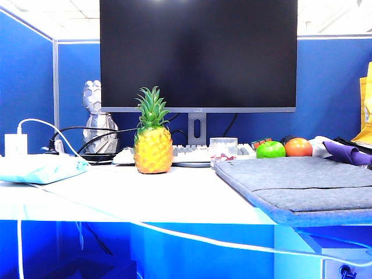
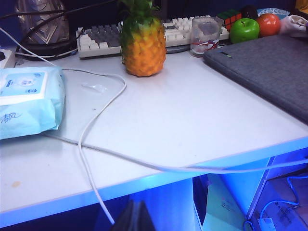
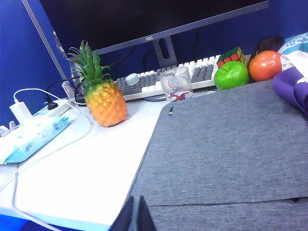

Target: Pick up the pineapple and place it above the gray bag.

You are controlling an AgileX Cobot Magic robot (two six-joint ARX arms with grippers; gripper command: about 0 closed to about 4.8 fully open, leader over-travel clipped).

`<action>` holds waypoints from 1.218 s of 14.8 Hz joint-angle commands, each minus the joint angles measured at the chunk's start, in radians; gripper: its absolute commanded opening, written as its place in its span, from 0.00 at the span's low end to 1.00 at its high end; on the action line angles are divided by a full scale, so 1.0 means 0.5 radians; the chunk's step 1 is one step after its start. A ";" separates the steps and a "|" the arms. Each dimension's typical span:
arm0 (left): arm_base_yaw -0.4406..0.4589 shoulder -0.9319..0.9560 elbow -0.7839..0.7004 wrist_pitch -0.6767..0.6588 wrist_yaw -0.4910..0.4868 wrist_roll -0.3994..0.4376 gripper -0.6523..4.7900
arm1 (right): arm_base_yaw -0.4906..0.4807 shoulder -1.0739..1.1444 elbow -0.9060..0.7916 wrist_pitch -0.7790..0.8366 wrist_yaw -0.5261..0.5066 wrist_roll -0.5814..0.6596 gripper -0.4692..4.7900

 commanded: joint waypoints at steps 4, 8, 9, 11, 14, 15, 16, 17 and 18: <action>0.002 0.001 0.006 0.021 -0.025 0.000 0.16 | 0.000 0.000 0.009 0.034 -0.003 0.006 0.09; 0.002 0.001 0.037 0.088 -0.092 -0.100 0.20 | 0.001 0.000 0.009 0.060 -0.013 0.020 0.09; 0.002 0.001 0.073 0.417 0.050 -0.136 0.30 | 0.001 0.000 0.014 0.158 -0.040 0.154 0.16; 0.002 0.004 0.218 0.572 0.005 -0.169 0.34 | 0.002 0.002 0.024 0.407 -0.201 0.224 0.68; 0.002 0.301 0.792 0.246 -0.143 0.174 0.73 | -0.002 0.022 0.220 0.473 -0.253 0.150 0.92; 0.002 0.464 0.941 0.229 -0.143 0.190 0.83 | -0.002 0.053 0.294 0.459 -0.252 0.093 0.99; 0.002 0.741 1.168 0.201 -0.190 0.134 1.00 | -0.002 0.128 0.407 0.445 -0.226 0.052 1.00; 0.002 1.022 1.402 0.102 -0.211 0.121 1.00 | -0.002 0.224 0.513 0.448 -0.227 0.016 1.00; 0.002 1.255 1.606 0.021 -0.211 0.129 1.00 | -0.002 0.315 0.608 0.455 -0.256 -0.013 1.00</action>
